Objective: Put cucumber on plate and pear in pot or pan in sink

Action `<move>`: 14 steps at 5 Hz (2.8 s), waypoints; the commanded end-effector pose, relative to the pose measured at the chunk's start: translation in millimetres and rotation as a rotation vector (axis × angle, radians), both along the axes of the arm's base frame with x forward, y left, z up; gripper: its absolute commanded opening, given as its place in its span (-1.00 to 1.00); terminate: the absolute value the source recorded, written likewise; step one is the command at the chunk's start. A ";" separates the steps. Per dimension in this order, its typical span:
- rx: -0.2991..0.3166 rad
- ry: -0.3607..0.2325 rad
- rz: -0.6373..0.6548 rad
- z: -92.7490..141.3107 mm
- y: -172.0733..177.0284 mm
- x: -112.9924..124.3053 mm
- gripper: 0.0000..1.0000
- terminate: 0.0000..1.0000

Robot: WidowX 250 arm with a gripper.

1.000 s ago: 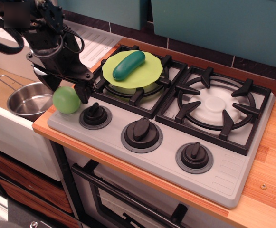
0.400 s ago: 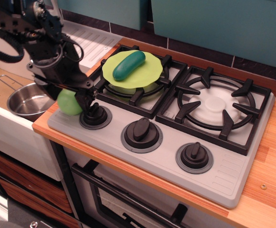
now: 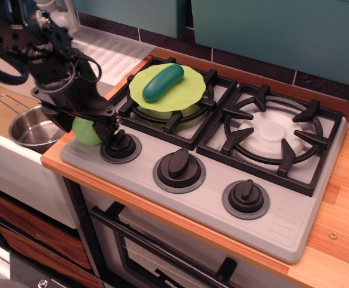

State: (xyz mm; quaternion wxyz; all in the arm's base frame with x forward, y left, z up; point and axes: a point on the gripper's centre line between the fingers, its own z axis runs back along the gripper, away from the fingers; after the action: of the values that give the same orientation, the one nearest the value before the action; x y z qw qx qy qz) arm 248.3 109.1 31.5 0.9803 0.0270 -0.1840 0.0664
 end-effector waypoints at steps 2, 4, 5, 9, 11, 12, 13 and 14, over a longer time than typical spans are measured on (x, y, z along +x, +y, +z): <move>-0.032 -0.018 -0.027 0.8 0.4 0.2 1.00 -1.00; -0.050 0.011 -0.028 10.2 -1.0 -1.6 -1.00 -1.00; -0.036 0.023 -0.053 27.2 5.1 -6.8 -1.00 -1.00; 0.022 -0.072 -0.255 52.1 79.2 8.9 -1.00 -1.00; 0.028 -0.083 -0.282 35.4 104.7 18.3 -1.00 -1.00; 0.021 -0.067 -0.258 26.4 109.1 17.4 -1.00 -1.00; 0.006 -0.049 -0.223 15.8 108.2 12.2 -1.00 -1.00; -0.004 -0.032 -0.194 8.2 106.4 5.0 -1.00 -1.00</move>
State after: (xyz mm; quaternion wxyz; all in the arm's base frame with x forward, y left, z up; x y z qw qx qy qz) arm 247.9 211.6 26.8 0.9818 -0.0100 -0.1877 -0.0276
